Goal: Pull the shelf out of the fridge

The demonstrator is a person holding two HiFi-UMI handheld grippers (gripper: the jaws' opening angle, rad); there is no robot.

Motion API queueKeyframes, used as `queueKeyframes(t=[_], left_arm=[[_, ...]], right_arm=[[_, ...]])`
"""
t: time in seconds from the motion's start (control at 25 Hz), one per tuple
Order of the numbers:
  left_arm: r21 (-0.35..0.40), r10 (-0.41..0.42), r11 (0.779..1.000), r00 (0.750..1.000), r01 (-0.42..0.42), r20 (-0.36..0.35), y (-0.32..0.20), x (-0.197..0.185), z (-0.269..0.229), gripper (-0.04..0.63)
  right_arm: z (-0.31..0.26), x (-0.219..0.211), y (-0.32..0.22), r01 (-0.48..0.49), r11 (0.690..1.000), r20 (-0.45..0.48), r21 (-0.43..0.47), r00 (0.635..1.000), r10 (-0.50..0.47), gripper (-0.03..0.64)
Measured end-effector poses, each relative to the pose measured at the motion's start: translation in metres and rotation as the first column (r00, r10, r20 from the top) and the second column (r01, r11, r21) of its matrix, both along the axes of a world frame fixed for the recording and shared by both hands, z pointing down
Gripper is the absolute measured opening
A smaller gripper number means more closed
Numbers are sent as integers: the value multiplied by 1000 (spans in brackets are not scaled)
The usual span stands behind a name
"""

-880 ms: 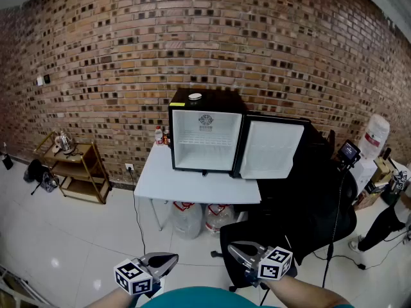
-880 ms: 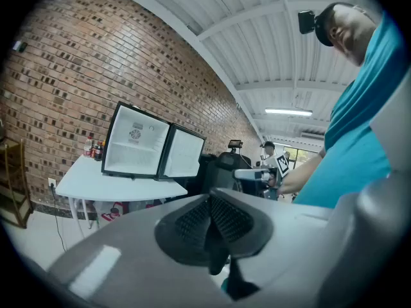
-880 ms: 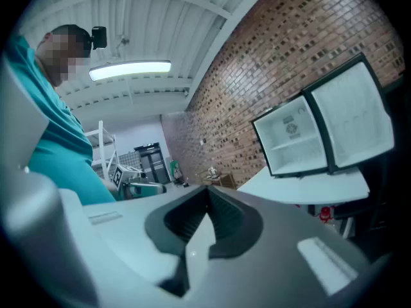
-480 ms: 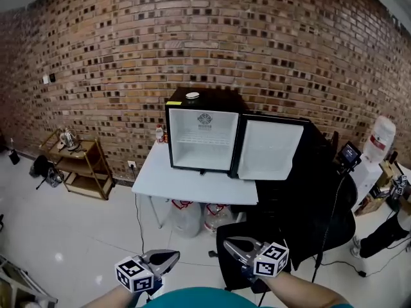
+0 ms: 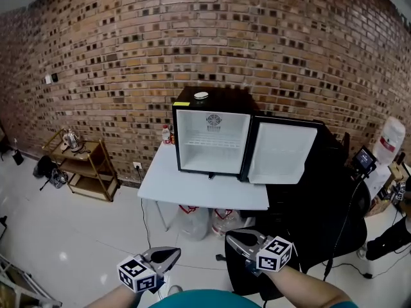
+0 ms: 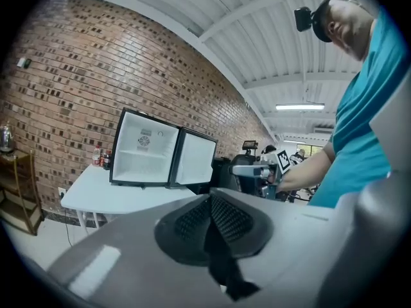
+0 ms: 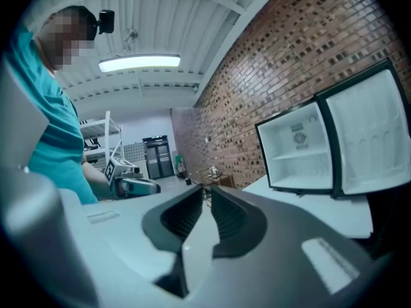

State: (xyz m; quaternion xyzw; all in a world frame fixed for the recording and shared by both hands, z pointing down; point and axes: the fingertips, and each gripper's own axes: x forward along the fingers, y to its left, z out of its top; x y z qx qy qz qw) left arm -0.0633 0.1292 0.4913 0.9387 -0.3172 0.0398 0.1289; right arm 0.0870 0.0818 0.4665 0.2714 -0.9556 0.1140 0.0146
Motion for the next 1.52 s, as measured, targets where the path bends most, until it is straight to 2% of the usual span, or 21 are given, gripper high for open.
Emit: queueKeyframes(t=[0.24,0.56,0.8,1.04,1.2,1.36,1.44,1.52], left_arm=[[-9,59,998,998,-59,-3,-61,-43,10,2],[19,170,985,981,-172,95,-145,-84,9,2],[13,183,982,971,-188,156,-207,-66,16,42],[24,116,992,959,-126,258,-277,-24,31,76],[51,75,994,933,-99,352,-324,10,42,122],[91,46,991,898,-95,437,-371,39,44,167],[126,33,986,873,-107,487,-395,45,43,188],[165,10,979,836,-119,548,-420,48,49,197]], right_arm=[[13,-49,-50,-26,999,-11,-23,1000,25,63],[20,-92,-132,-105,994,-92,-10,990,104,91],[16,-71,-199,-129,991,-153,37,979,133,93],[27,-30,-273,-92,992,-202,84,974,107,107],[38,-9,-319,-36,991,-279,125,958,70,125],[54,5,-366,-22,987,-390,159,917,83,148],[60,5,-386,-22,983,-445,182,890,102,157],[65,4,-406,-15,976,-501,218,856,125,170]])
